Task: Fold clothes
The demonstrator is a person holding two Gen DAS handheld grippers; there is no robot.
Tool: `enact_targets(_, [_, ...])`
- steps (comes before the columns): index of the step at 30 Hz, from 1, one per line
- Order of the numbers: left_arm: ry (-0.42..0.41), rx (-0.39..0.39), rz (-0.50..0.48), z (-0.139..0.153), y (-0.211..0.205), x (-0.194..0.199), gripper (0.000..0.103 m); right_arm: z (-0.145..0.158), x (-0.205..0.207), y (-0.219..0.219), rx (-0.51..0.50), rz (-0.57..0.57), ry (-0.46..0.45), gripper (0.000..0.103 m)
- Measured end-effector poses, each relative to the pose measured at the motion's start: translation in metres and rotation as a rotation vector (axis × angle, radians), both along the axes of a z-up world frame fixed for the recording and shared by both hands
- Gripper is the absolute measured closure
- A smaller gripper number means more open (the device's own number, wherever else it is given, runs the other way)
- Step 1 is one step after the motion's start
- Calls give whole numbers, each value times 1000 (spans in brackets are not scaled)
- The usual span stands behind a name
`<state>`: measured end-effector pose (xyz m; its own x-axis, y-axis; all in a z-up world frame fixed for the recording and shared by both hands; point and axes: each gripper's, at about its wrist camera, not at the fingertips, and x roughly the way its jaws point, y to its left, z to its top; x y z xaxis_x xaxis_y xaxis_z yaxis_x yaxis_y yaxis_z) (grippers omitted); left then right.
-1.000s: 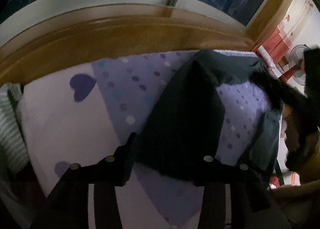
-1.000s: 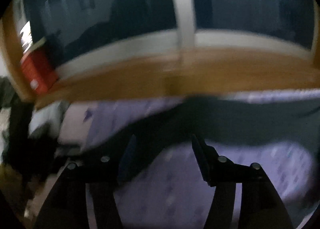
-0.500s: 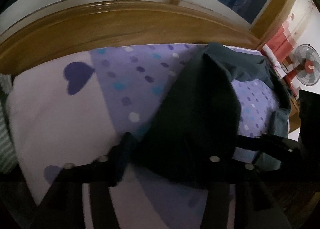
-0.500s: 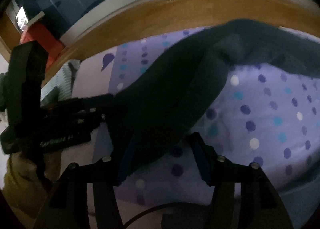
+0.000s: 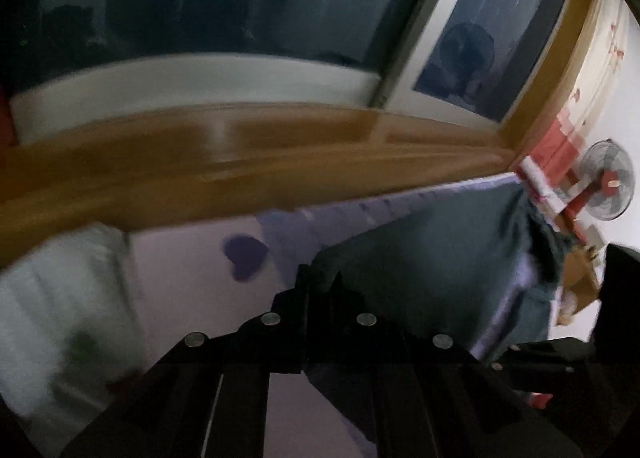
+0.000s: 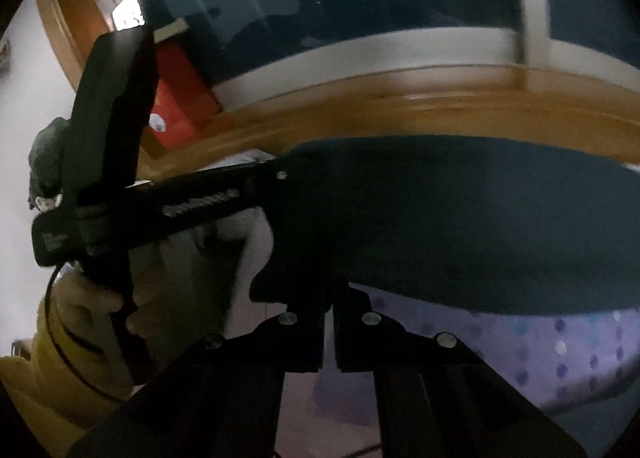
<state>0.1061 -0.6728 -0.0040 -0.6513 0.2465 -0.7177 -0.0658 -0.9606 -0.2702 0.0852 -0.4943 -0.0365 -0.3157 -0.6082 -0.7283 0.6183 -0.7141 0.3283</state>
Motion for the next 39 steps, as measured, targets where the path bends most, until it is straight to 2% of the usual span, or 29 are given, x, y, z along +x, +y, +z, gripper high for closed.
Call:
enact_targets(2, [-13,-41,12,-10,-3,-7,96,5,-1,-15,-8,23,5,101])
enact_targets(5, [-82,-58,23,-46,-10,-23,95,-19,-10,-31,47,27,-11,101])
enact_targets(8, [-158,-24,51,-78,-18,-27,88,-54,-17,-40,107,33,-99,100])
enact_targets(10, [-159,7,68,-82,-23,-26,85,-70,-17,-38,116,23,-158,96])
enact_targets(11, [-155,1,76,-80,-24,-25,83,-68,-13,-33,109,18,-148,95])
enact_targets(12, [-153,-18,88,-78,-23,-26,79,-66,-10,-32,114,39,-160,93])
enact_targets(14, [-154,-67,109,-74,-21,-24,79,-61,-6,-30,125,79,-184,91])
enact_targets(16, [-152,-85,125,-67,-18,-18,79,-51,3,-18,108,91,-167,91])
enact_targets(20, [-134,-105,135,-52,-15,3,79,-25,18,15,109,66,-55,85])
enact_targets(24, [-102,-62,101,-34,-4,25,78,-2,30,55,90,-36,58,59])
enact_targets(28, [-68,-15,68,-18,33,34,77,15,29,102,61,-153,94,57])
enact_targets(33, [-44,-45,-47,-6,111,38,77,26,37,176,16,-291,82,57])
enact_targets(39, [-79,-6,-182,-1,211,56,77,24,56,266,-7,-408,46,57])
